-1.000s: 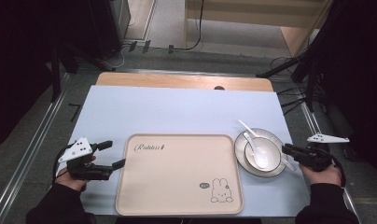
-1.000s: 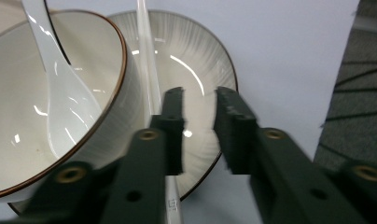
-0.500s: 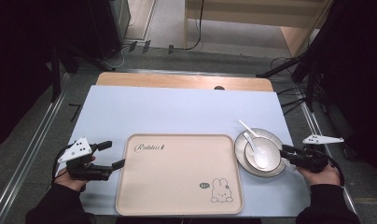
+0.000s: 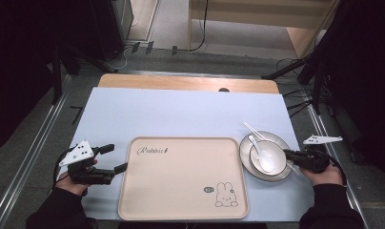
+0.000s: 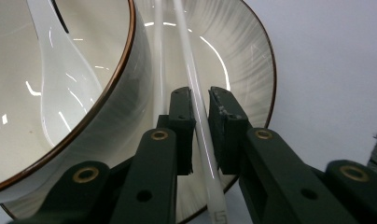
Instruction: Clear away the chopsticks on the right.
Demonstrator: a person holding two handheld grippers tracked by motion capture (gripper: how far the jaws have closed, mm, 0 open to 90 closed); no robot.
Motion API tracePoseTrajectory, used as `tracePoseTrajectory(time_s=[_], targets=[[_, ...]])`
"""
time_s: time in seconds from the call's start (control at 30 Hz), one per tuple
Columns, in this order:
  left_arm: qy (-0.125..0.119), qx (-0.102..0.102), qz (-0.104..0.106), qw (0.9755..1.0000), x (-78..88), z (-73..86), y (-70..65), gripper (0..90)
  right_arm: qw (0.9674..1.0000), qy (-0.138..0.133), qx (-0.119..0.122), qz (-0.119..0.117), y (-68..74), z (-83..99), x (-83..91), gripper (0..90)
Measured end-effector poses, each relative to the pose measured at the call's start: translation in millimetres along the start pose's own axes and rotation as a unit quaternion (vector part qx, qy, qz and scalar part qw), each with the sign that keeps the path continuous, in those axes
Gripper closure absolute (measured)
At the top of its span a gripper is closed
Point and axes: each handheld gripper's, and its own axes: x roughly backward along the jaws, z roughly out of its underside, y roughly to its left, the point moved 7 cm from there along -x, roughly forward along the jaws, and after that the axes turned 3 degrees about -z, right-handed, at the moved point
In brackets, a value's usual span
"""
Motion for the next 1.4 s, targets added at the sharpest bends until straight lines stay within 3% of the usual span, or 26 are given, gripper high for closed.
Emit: tracePoseTrajectory(time_s=[0.33, 0.43, 0.67, 0.93, 1.03, 1.13, 1.4], targets=[[0.002, 0.0, -0.002, 1.0, 1.0, 1.1, 0.3, 14.5, 0.9997, 0.004, -0.016, -0.016, -4.1, 0.6, -1.1, 84.2], [0.0, 0.001, -0.002, 1.0, 1.1, 0.7, 0.7, 14.5, 0.9992, 0.004, -0.032, -0.021, -4.4, -1.3, 1.9, 84.6], [-0.002, 0.001, -0.003, 1.0, 1.8, 0.4, 1.1, 14.5, 0.9983, -0.008, -0.058, -0.001, -3.7, -9.9, 15.5, 84.9], [0.002, 0.001, -0.005, 1.0, 1.2, 0.7, 1.7, 14.5, 0.9946, -0.039, -0.094, 0.018, -0.1, -20.2, 39.5, 84.9], [0.002, 0.004, -0.006, 1.0, 1.4, 0.4, 1.8, 14.5, 0.9916, -0.046, -0.115, 0.038, 12.3, -31.8, 53.8, 84.9], [0.005, 0.005, -0.007, 1.0, 1.7, 1.0, 1.6, 14.5, 0.9909, -0.045, -0.119, 0.043, 21.1, -36.5, 59.5, 84.9], [0.011, 0.005, -0.013, 0.9998, 2.3, 1.4, 1.0, 14.4, 0.9921, -0.049, -0.109, 0.037, 74.5, -49.7, 69.3, 84.9]])
